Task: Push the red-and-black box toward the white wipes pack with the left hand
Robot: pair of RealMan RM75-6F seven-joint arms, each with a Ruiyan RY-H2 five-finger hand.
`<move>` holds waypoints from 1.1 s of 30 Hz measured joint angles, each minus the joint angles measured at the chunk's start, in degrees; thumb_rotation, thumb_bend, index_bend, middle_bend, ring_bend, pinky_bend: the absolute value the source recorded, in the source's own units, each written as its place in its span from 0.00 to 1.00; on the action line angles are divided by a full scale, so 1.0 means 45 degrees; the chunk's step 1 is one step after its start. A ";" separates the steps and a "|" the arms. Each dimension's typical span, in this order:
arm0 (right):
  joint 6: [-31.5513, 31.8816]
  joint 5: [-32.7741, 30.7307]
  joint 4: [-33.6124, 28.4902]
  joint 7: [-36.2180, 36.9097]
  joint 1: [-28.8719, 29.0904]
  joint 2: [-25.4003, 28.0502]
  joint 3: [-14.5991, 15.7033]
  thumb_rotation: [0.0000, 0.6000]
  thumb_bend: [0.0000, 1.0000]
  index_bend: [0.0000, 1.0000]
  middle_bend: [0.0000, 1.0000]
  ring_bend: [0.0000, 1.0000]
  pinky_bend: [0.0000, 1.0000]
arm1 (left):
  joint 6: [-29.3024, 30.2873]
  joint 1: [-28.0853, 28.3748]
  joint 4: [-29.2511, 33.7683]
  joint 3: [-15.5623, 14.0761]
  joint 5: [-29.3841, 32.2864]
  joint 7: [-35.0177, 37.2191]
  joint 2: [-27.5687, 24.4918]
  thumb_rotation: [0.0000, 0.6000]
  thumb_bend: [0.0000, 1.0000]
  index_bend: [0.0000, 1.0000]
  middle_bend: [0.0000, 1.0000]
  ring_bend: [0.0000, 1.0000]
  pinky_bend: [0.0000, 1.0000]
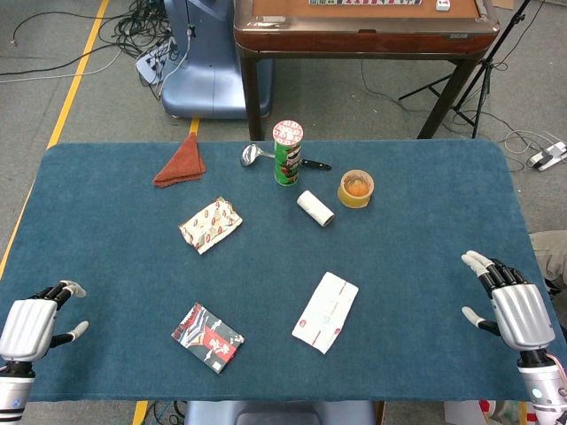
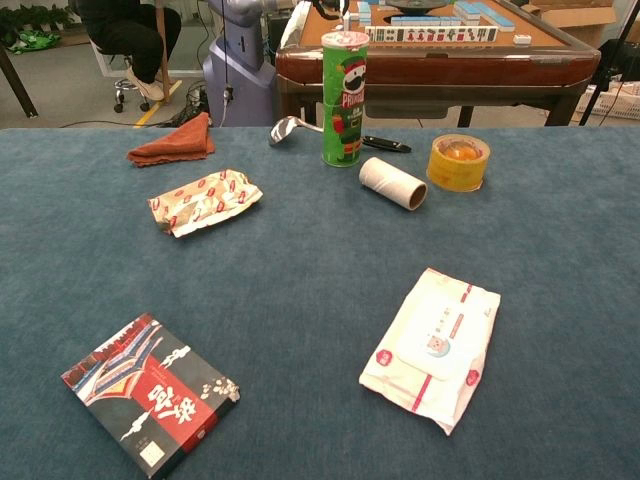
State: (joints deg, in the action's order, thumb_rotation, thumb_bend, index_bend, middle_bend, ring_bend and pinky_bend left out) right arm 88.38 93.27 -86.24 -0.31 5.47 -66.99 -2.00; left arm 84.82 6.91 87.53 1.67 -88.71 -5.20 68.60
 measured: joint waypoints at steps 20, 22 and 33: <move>0.1104 0.0144 0.0360 0.0398 -0.0639 -0.0180 0.0070 1.00 0.05 0.18 0.21 0.20 0.35 | -0.0181 0.0908 -0.0278 -0.0629 -0.2698 0.1181 0.0021 1.00 0.01 0.61 0.63 0.59 0.85; 0.1173 0.0162 0.0400 0.0393 -0.0692 -0.0220 0.0074 1.00 0.05 0.18 0.21 0.20 0.35 | -0.0051 0.1134 -0.0655 -0.0755 -0.3393 0.1277 0.0145 1.00 0.01 0.67 0.72 0.65 0.91; 0.1248 0.0139 0.0458 0.0505 -0.0736 -0.0231 -0.0005 1.00 0.06 0.18 0.21 0.20 0.35 | -0.0655 0.1960 -0.0345 -0.1629 -0.4811 0.1005 0.0024 1.00 0.00 0.79 0.90 0.79 0.98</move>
State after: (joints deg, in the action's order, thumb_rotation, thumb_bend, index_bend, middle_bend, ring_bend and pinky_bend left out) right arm 94.00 93.89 -84.18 1.96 2.15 -68.03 -2.03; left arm 81.87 15.73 85.98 -5.66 -110.36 -0.68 68.70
